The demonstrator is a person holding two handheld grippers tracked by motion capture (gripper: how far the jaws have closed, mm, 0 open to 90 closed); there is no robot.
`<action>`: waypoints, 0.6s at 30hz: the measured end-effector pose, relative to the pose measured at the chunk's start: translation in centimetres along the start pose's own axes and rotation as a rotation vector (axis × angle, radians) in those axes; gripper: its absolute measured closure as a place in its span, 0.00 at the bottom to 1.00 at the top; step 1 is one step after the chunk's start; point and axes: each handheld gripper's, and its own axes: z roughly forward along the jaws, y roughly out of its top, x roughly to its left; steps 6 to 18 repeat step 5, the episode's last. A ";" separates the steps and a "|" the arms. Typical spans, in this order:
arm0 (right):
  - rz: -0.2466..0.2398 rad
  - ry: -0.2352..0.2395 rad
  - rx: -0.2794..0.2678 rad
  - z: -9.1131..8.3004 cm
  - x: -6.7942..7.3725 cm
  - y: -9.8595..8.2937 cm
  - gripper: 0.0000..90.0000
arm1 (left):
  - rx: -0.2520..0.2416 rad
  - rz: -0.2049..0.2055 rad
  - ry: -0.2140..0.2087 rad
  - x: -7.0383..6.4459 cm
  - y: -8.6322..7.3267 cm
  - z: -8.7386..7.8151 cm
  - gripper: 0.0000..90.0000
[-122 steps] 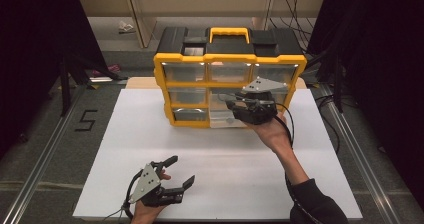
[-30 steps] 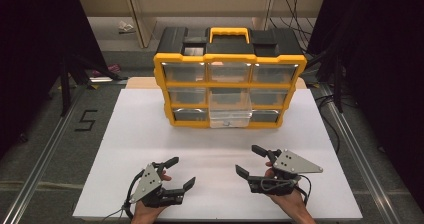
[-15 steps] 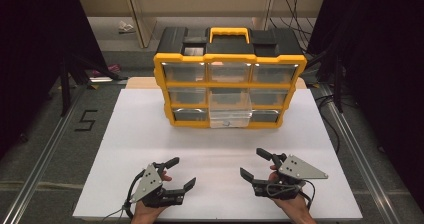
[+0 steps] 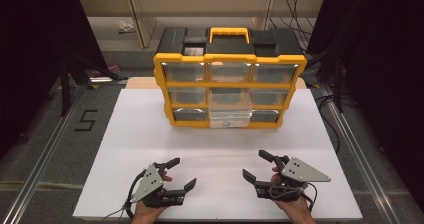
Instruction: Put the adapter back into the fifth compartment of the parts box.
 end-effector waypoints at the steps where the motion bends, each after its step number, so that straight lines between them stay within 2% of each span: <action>1: 0.001 0.000 0.000 0.0 0.0 0.0 0.24 | 0.000 0.000 0.000 0.0 0.0 0.0 0.21; 18: 0.000 -0.001 0.003 0.0 0.0 -0.1 0.24 | 0.001 0.001 -0.001 0.0 0.0 0.0 0.21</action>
